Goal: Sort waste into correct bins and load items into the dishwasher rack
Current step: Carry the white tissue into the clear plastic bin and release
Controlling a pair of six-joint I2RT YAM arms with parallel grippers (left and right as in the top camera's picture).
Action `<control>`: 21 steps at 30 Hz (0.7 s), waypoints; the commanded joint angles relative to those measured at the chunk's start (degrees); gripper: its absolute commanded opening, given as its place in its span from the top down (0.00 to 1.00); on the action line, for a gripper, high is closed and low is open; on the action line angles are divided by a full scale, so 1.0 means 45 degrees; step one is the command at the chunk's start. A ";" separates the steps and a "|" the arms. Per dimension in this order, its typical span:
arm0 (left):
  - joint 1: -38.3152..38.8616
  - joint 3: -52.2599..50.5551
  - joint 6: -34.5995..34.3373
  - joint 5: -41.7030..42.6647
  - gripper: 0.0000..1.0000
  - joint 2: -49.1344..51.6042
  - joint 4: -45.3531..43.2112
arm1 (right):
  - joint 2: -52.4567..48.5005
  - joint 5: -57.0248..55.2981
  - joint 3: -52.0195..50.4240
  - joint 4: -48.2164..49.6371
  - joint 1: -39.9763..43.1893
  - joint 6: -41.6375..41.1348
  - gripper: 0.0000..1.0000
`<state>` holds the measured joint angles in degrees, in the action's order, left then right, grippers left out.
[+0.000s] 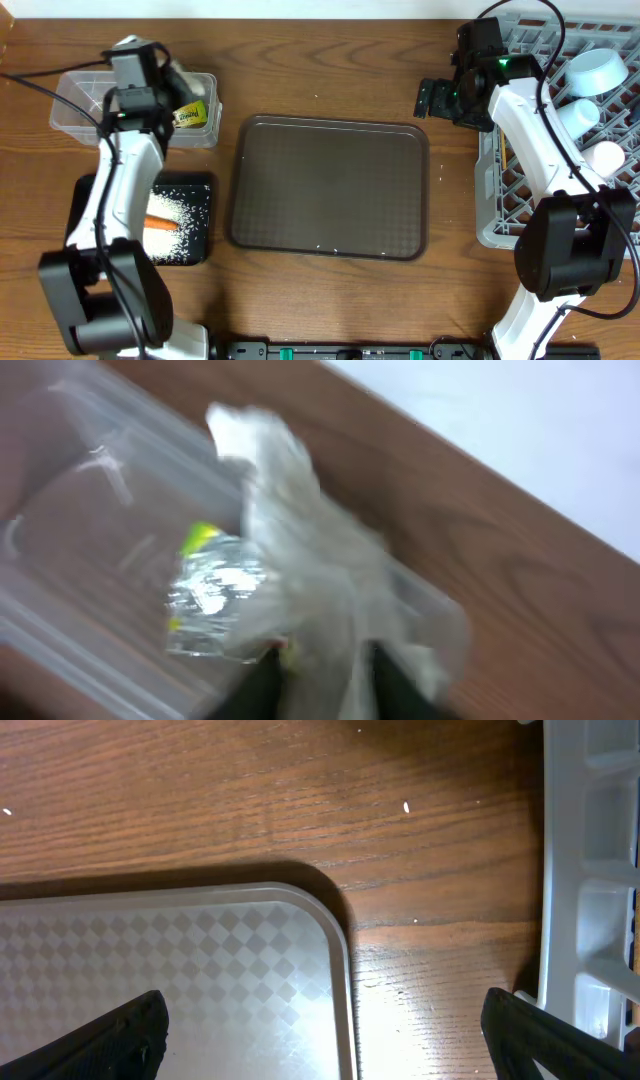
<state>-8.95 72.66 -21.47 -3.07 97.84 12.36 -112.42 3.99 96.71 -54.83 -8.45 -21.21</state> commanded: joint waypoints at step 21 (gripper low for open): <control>-0.0578 -0.0306 -0.0588 0.1316 0.19 -0.5294 0.7844 | 0.0170 -0.0170 0.0175 -0.0015 -0.0117 0.0155 0.01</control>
<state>-11.53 72.58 -22.70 1.63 78.61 45.54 -112.42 3.99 96.71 -54.83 -8.45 -21.23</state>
